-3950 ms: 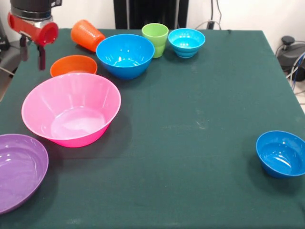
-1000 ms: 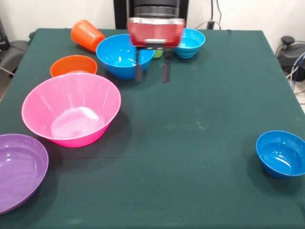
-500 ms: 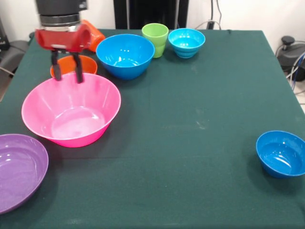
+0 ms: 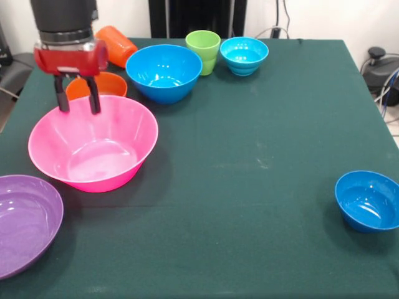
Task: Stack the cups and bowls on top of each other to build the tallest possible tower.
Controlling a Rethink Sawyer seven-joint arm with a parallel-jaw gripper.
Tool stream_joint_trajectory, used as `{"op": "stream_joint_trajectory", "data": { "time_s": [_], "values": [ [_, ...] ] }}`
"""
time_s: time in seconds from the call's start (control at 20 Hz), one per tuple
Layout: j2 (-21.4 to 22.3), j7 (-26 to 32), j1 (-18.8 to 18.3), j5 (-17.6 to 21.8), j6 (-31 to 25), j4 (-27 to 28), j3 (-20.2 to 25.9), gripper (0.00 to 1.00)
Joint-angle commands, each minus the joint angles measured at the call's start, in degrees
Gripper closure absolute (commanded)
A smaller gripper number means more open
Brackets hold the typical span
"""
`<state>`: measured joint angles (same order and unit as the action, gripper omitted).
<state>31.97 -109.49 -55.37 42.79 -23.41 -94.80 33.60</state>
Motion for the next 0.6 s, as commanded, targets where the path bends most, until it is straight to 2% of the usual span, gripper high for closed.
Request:
{"op": "stream_joint_trajectory", "data": {
  "time_s": [0.05, 0.4, 0.55, 0.6],
  "values": [
    [-4.0, 6.1, 7.4, 11.8, 10.1, 4.9, -0.1, 0.00],
    [-9.7, 10.3, 5.2, 9.9, 4.3, 8.1, 1.5, 0.00],
    [-9.6, 12.6, 5.3, 9.4, 2.1, 7.9, 2.3, 0.00],
    [-9.2, 11.7, 6.1, 9.5, 2.2, 7.7, 1.7, 0.00]
  ]
}}
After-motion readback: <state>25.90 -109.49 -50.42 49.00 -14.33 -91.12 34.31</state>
